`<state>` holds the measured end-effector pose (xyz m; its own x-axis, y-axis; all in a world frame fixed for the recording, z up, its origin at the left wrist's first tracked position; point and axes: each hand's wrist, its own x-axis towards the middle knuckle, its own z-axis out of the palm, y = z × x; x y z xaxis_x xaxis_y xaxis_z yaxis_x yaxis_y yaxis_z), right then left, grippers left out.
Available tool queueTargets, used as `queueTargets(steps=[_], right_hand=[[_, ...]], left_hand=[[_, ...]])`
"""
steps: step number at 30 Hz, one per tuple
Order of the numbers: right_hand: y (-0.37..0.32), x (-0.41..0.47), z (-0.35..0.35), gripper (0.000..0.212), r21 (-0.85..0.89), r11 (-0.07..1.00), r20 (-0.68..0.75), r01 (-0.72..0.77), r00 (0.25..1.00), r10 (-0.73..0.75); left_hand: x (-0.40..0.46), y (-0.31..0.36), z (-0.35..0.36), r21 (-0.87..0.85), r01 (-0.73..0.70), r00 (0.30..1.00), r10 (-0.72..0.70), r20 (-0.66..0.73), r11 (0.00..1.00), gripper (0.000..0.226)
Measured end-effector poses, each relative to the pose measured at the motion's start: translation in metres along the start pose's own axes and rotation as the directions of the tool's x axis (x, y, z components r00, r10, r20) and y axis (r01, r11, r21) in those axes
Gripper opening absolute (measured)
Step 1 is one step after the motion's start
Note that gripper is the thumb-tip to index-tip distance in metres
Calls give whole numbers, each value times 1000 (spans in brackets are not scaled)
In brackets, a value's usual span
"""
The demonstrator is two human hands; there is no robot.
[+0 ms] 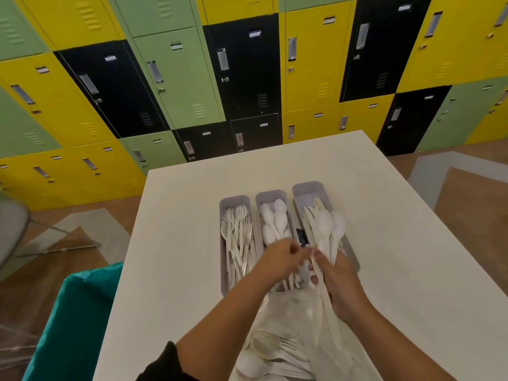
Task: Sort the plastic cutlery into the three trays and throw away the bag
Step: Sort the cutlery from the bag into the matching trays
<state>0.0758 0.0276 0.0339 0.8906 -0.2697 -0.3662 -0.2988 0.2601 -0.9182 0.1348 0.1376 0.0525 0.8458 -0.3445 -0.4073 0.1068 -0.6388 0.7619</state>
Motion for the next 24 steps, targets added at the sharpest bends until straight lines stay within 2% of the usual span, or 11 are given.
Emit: queueTargets(steps=[1, 2, 4, 7, 10, 13, 16, 20, 23, 24], right_hand=[[-1, 3, -1, 16, -10, 1000, -32, 27, 999, -28], [-3, 6, -2, 17, -25, 999, -60, 47, 997, -48], [-4, 11, -3, 20, -59, 996, -74, 62, 995, -66], [1, 15, -3, 21, -99, 994, -37, 46, 998, -50], [1, 13, -4, 25, -77, 996, -51, 46, 997, -50], [1, 10, -10, 20, -58, 998, -76, 28, 997, -32], [2, 6, -17, 19, -23, 1000, -54, -12, 999, 11], [2, 9, -38, 17, -21, 997, 13, -72, 997, 72], [-3, 10, -46, 18, -23, 997, 56, -67, 996, 68], [-5, 11, -48, 17, -7, 998, 61, -69, 996, 69]], left_hand=[[-4, 1, 4, -31, 16, 993, -12, 119, 999, 24], [-8, 2, 8, -84, 27, 986, -12, 169, 996, 23], [-10, 2, 18, -157, 19, 996, -5, 87, 987, 18], [-3, 0, 34, -112, -42, 991, 27, -133, 993, 12], [5, 5, 42, -95, -83, 965, 56, -257, 992, 12], [17, 11, 37, -163, -65, 938, 4, -346, 985, 25], [32, 12, 25, -202, -55, 920, -29, -390, 978, 34], [64, 22, 20, -236, -71, 905, -37, -425, 969, 30], [80, 34, 21, -117, -88, 921, 36, -387, 989, 9], [85, 36, 23, -62, -70, 923, 41, -382, 996, 21]])
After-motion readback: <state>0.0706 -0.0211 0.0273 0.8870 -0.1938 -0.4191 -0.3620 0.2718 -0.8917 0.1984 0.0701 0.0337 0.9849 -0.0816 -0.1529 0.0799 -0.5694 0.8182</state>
